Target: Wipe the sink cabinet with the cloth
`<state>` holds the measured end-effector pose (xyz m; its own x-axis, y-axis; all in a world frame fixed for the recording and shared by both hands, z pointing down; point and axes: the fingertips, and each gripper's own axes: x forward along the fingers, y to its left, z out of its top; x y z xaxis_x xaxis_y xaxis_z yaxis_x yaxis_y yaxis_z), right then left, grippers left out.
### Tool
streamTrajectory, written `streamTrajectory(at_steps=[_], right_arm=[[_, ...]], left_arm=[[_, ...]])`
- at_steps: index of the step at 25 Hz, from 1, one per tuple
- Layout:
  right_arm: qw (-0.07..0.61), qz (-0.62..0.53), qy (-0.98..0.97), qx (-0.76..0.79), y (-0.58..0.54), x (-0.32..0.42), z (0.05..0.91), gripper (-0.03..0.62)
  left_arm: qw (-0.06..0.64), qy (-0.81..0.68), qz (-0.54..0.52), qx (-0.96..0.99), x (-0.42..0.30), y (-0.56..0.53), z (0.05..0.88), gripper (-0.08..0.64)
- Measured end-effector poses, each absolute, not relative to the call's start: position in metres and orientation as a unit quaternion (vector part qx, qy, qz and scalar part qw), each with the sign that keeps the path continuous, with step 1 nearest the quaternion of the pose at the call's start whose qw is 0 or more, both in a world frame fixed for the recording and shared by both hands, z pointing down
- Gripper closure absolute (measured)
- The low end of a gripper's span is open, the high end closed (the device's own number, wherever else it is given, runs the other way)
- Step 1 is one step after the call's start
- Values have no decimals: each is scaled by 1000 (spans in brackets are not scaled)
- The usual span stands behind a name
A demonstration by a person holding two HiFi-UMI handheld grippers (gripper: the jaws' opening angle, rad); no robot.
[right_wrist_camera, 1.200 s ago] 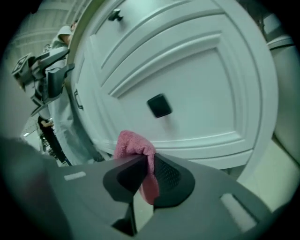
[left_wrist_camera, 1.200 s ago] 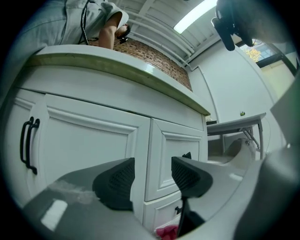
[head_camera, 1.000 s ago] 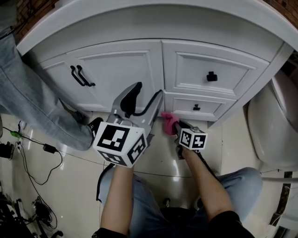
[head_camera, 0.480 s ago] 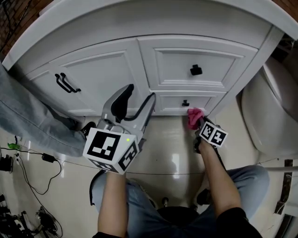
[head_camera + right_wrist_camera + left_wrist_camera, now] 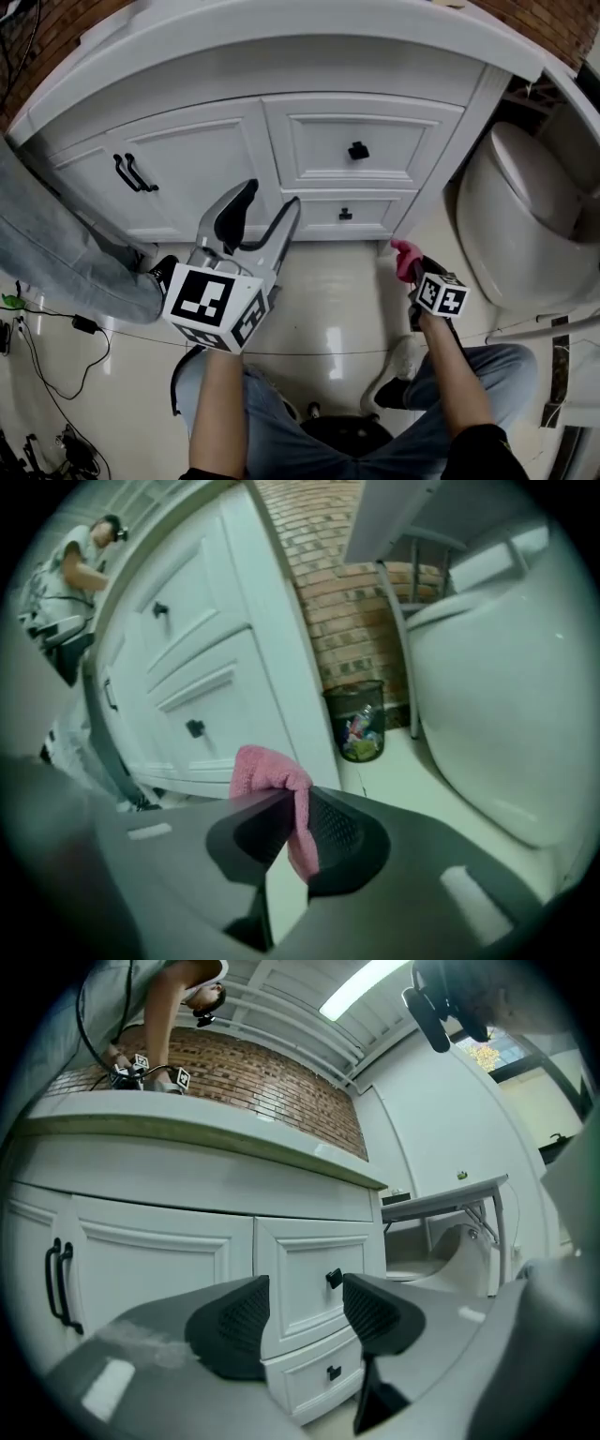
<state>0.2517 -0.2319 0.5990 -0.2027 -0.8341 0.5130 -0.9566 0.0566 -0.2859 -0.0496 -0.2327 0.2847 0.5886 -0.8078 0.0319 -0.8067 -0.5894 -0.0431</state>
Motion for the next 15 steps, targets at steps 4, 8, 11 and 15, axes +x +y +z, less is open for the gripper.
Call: streamTrajectory(at_steps=[4,8,11,15], right_arm=[[91,175,-800,566,-218,204,504,548],[46,77,-831,549,-194,179,399,548],[45,-9,-835,548,-168,167,340,548],[15,-39,-837,546,-140,165,286,548]], left_arm=[[33,453,-40,-890,-48,-205,283,316],[52,478,-24,-877,-54,-180,262,315],[54,498,1,-866,-55,-159,247,316],[75,506,6,-859,-52,-139,234,316]])
